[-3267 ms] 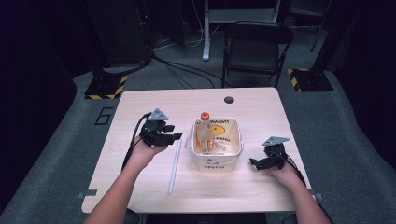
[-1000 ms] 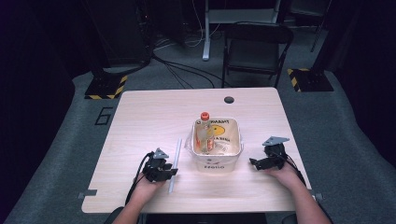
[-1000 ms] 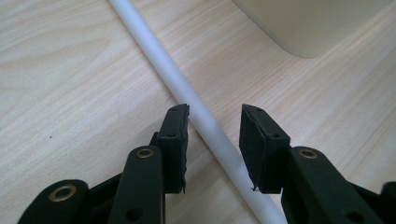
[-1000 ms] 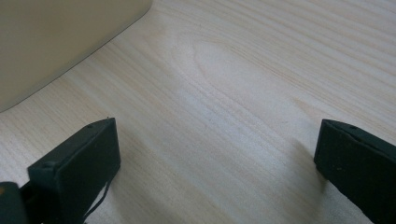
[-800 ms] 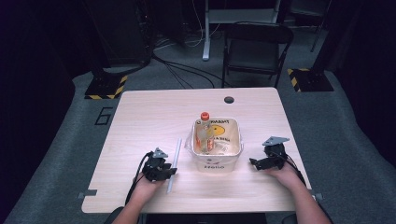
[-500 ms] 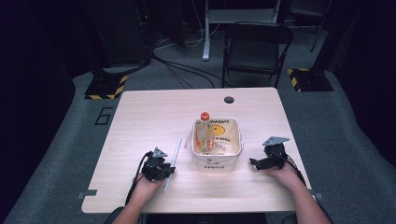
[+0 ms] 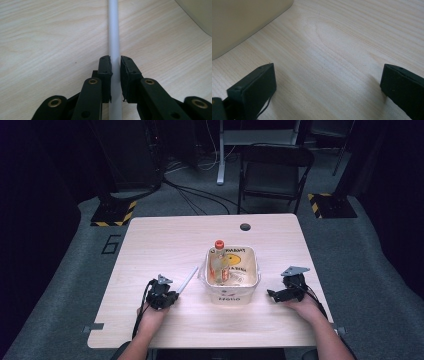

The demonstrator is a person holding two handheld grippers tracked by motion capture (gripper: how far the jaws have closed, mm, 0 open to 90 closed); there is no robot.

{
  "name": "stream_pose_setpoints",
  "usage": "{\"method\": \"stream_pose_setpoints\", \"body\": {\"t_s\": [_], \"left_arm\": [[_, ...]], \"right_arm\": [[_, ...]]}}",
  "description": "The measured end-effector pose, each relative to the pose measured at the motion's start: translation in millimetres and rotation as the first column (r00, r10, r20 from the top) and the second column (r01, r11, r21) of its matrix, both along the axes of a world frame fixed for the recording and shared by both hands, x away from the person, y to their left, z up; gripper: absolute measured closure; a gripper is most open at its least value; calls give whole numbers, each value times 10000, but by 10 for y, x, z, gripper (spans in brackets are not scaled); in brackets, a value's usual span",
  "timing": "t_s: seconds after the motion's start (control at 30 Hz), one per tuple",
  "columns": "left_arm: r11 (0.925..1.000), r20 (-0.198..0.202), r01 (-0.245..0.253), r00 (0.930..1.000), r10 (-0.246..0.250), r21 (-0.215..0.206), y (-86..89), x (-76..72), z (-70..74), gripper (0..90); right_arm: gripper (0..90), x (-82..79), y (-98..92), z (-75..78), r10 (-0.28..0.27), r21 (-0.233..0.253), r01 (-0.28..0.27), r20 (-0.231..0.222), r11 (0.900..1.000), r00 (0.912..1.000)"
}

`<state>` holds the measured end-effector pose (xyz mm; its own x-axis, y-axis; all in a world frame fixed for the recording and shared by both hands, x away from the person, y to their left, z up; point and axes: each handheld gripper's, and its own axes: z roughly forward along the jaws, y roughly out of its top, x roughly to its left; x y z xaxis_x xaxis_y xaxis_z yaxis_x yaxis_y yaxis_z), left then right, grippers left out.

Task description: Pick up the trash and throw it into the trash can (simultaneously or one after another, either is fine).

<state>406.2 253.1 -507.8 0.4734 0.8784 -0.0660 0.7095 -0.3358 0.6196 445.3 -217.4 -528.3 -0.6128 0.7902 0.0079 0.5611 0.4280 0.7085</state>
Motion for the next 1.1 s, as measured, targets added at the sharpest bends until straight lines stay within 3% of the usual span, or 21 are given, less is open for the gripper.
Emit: {"method": "stream_pose_setpoints", "body": {"t_s": [0.2,0.43,0.63,0.83,1.1], "left_arm": [[9989,118,-389,9992,392,-246,112,61,38,794],[9984,418,-509,9978,519,-258,219,68,137,796],[9991,506,-395,9979,401,-136,328,47,237,796],[9984,610,-227,9978,258,-510,423,5,380,796],[9977,738,44,9973,6,-669,460,-47,602,795]], "right_arm": [[0,0,0,0,1,-4,-1,0,10000,10000],[0,0,0,0,1,-2,-1,0,10000,10000],[0,0,0,0,-1,-2,1,-1,10000,10000],[0,0,0,0,-1,-3,1,2,10000,10000],[0,0,0,0,2,-1,-2,0,10000,10000]]}}
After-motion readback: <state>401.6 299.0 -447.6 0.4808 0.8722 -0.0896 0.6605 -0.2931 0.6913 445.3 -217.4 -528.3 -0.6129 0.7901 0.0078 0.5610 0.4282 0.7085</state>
